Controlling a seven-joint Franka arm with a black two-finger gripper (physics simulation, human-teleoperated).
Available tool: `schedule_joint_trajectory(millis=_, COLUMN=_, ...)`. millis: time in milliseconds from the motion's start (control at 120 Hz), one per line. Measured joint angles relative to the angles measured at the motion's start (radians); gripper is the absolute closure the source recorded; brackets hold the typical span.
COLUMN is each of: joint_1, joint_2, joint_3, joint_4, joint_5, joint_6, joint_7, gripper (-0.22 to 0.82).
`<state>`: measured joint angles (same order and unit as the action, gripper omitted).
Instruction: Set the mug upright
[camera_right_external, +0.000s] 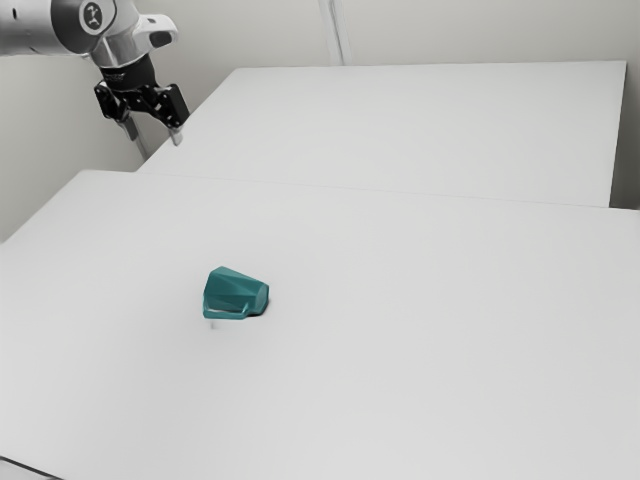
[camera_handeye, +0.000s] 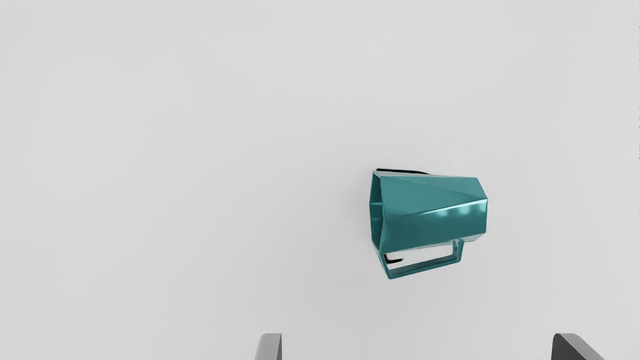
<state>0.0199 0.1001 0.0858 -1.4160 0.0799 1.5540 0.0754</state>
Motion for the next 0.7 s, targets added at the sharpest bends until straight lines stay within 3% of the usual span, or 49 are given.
schedule_joint_trajectory(millis=225, joint_1=-0.009, joint_2=-0.037, joint_3=0.012, joint_4=-0.051, joint_5=-0.031, joint_6=0.012, joint_7=0.011, gripper=0.02)
schedule_joint_trajectory(millis=408, joint_1=-0.038, joint_2=-0.05, joint_3=0.148, joint_4=-0.23, joint_5=-0.218, joint_6=0.12, joint_7=0.02, gripper=0.02)
schedule_joint_trajectory(millis=567, joint_1=0.02, joint_2=-0.03, joint_3=0.223, joint_4=-0.262, joint_5=-0.39, joint_6=0.182, joint_7=0.035, gripper=0.02)
schedule_joint_trajectory(millis=700, joint_1=0.001, joint_2=-0.021, joint_3=0.293, joint_4=-0.398, joint_5=-0.57, joint_6=0.244, joint_7=0.075, gripper=0.02)
